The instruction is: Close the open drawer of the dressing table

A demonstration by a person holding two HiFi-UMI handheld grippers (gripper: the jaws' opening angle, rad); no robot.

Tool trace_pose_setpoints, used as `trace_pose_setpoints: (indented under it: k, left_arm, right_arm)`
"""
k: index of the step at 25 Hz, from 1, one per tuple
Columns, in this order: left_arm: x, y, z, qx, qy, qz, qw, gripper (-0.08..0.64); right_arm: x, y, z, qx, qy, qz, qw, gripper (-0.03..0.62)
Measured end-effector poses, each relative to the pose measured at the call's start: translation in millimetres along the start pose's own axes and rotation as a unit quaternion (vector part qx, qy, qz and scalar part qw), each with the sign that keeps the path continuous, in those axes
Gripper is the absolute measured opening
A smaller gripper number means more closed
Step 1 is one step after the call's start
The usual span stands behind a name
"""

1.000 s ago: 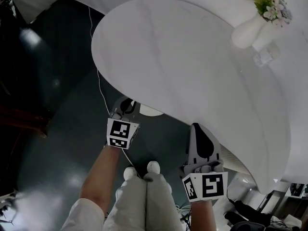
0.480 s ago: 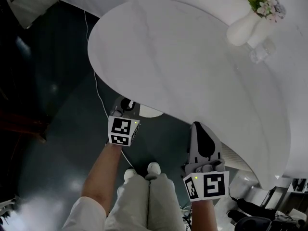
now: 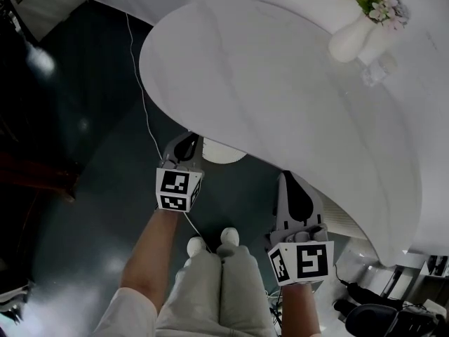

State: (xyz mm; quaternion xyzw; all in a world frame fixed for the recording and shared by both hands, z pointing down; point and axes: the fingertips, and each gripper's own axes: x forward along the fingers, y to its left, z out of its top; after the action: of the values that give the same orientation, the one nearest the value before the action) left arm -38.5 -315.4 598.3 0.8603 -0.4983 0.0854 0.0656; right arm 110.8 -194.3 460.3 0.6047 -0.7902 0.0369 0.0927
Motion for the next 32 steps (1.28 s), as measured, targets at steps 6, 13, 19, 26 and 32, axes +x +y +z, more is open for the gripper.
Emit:
trace_pose_setpoints:
  k: [6,13,19,26,32]
  left_arm:
    - [-35.5,5.8,23.1,-0.004,0.014,0.012,0.9998,0.018]
    - [-67.6,7.3,62.1,-0.003,0.017,0.019,0.9997,0.017]
    - [-81.5,4.8,106.8,-0.005,0.012,0.02,0.9997,0.018]
    - [-96.8,4.3,144.9,-0.021,0.011,0.029,0.9993,0.018]
    - [-121.0,2.6,190.5,-0.01,0.002,0.031,0.9995,0.017]
  right_arm:
    - [-13.9,8.9,27.4,0.002,0.009,0.011,1.0,-0.003]
    - [-28.8,10.0,64.5,0.001,0.015,0.016,1.0,-0.003]
    - [-31.7,4.3,100.4,-0.007,0.017,0.023,1.0,-0.003]
    - [-35.5,-1.3,123.9,-0.026,0.028,0.025,0.999,-0.003]
    - [-48.2,-3.1,146.5,-0.026,0.04,0.013,0.999,-0.003]
